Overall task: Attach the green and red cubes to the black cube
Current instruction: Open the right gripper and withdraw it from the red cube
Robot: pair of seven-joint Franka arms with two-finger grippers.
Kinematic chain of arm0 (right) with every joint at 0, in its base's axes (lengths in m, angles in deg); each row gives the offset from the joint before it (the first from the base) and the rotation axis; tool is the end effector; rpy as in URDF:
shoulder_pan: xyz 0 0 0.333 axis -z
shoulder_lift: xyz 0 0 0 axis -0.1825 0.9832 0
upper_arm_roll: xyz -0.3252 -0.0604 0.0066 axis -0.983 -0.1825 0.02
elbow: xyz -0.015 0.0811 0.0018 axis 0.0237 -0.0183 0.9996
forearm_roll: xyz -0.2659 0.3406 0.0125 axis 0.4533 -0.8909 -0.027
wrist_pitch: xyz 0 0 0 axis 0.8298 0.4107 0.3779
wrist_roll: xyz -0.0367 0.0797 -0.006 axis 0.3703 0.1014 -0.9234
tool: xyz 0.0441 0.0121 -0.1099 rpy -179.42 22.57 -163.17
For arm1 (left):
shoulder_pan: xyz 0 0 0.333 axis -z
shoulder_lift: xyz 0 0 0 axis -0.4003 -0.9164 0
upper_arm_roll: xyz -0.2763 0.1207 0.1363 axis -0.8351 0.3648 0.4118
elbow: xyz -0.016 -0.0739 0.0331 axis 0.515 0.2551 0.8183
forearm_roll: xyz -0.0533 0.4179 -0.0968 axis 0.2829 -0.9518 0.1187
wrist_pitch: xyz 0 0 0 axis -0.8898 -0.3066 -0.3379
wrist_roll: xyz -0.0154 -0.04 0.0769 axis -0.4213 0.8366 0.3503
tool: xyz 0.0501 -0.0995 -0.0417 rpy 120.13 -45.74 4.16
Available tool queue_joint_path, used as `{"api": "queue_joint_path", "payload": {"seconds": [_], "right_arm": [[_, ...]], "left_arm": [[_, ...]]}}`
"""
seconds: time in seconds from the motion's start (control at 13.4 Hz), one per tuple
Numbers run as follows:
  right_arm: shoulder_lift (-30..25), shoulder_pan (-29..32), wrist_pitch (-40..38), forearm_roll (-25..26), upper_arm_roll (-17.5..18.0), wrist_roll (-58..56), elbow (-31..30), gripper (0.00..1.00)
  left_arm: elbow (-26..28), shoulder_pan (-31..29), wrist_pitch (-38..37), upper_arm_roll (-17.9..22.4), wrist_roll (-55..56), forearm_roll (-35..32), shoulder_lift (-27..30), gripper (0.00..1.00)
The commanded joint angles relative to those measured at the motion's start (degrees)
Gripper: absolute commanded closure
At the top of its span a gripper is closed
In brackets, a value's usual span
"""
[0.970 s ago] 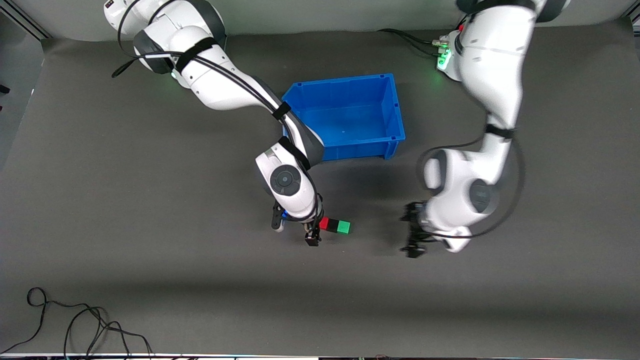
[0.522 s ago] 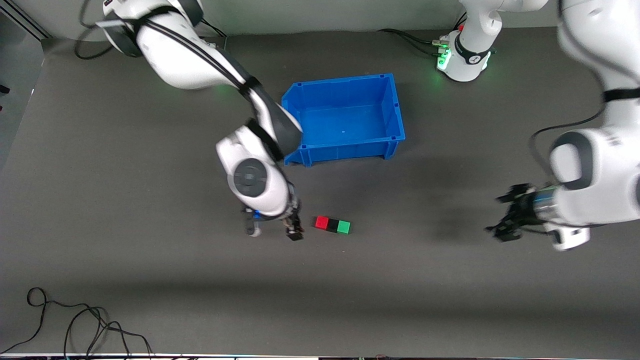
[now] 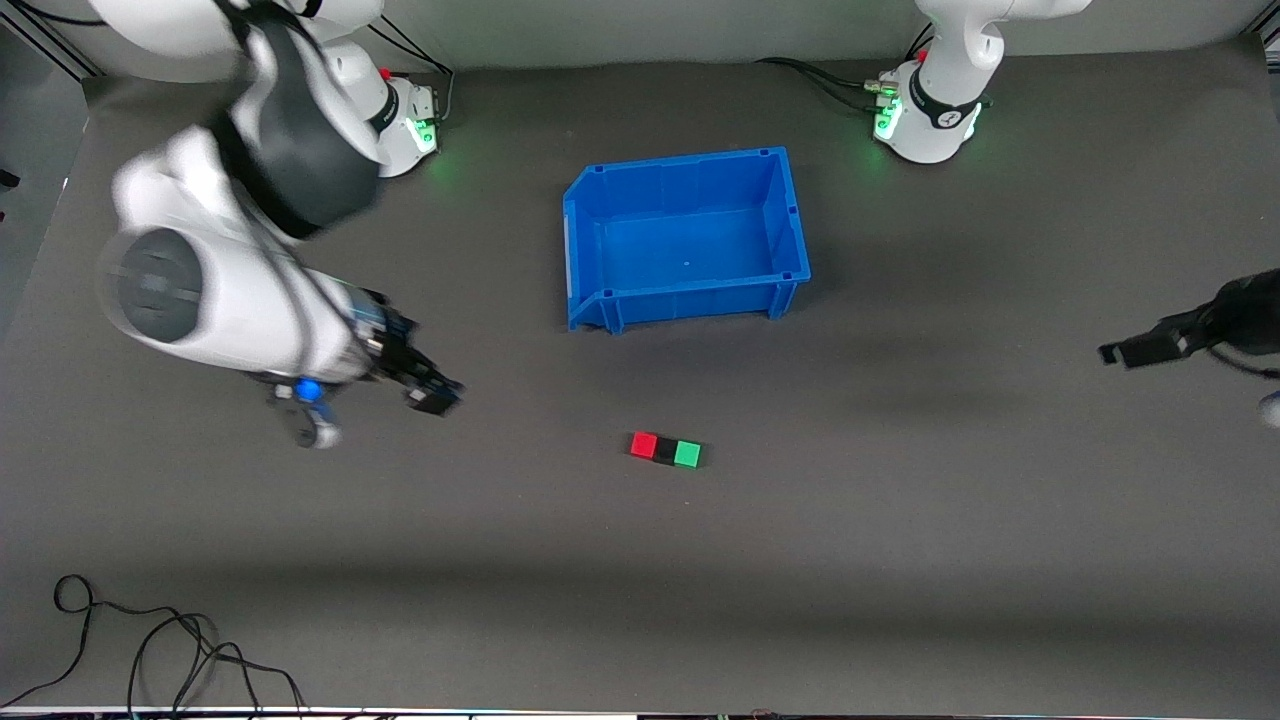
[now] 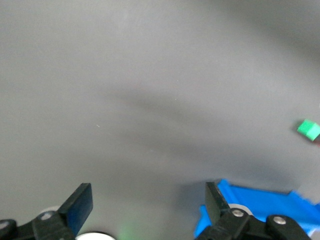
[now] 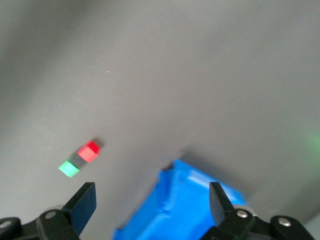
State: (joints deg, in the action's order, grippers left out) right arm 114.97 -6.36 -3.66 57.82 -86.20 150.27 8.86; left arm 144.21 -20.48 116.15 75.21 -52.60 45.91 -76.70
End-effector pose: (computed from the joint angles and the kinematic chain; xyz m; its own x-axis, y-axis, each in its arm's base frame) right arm 0.6653 0.2491 0.5399 0.6280 -0.7432 -0.2307 -0.7444 -0.6601 0.1004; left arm 0.6381 0.0595 0.5385 0.9396 0.2801 -0.1970 0.3054 -0.9456 0.1120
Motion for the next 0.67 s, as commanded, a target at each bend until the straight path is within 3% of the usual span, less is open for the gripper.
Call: {"api": "queue_joint_path", "payload": {"seconds": [0.0,0.22,0.37,0.6], "right_arm": [[-5.2,5.1,-4.9,-0.6,0.0,-14.5,-3.1,0.00],[-10.3,10.8,-7.9,-0.5,-3.3,-33.9,-6.2,0.00],[-12.7,10.8,-7.9,-0.3,-9.1,-46.7,-7.7,0.00],[-13.3,10.5,-6.0,1.7,-13.3,-55.8,-7.5,0.01]], "left_arm": [[-0.7,2.5,-1.2,-0.9,-7.3,-4.2,2.7,0.00],[1.0,5.0,1.2,-1.0,-9.7,-8.0,5.5,0.00],[2.4,7.1,2.9,-1.0,-9.7,-9.2,6.7,0.00],[5.0,9.4,5.2,-0.9,-9.7,-12.3,8.5,0.00]]}}
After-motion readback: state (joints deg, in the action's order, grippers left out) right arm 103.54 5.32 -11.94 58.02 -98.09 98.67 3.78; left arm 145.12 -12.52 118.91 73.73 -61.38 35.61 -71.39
